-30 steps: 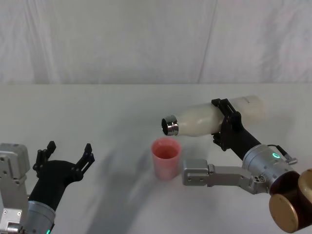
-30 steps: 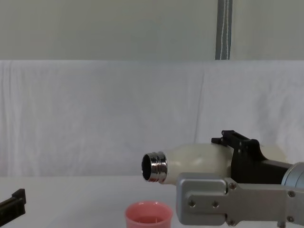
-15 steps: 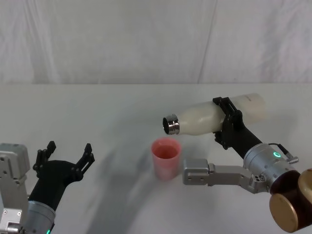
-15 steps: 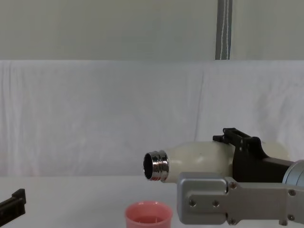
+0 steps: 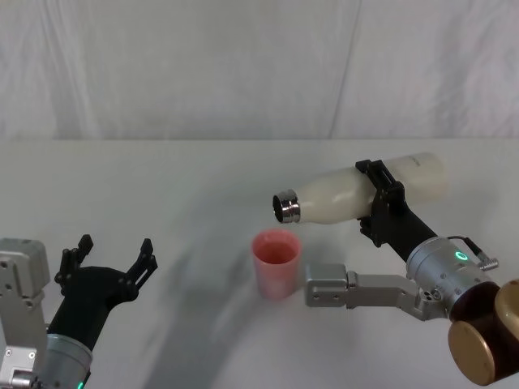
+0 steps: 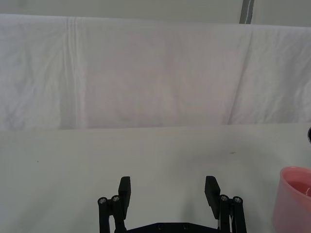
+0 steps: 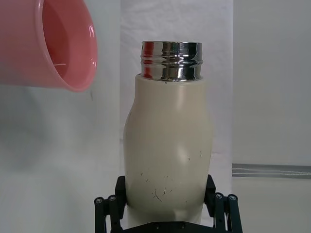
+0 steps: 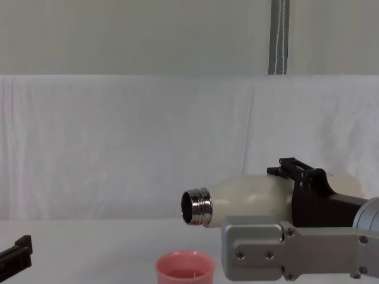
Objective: Grasp the thermos with one hand and pour water into the cup lid.
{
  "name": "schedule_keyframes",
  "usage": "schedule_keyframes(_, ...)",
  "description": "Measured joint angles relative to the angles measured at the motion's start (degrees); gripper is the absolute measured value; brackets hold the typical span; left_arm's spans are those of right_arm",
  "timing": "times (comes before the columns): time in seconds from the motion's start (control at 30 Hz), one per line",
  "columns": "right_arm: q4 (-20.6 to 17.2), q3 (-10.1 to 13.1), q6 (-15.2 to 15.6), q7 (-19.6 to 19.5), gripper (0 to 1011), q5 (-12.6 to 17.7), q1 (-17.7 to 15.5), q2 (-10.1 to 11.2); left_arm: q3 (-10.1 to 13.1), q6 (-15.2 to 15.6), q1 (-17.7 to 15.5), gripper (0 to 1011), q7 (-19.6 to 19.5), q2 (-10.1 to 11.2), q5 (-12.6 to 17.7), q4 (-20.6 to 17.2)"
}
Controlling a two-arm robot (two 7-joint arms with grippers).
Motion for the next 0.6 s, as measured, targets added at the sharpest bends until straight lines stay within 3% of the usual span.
schedule_keyframes(0.6, 0.15, -0.35, -0.43, 0.1, 955, -0.52, 0.44, 0.49, 0.0, 0.0, 0.0, 1001, 0.0, 0.0, 0.0, 0.0)
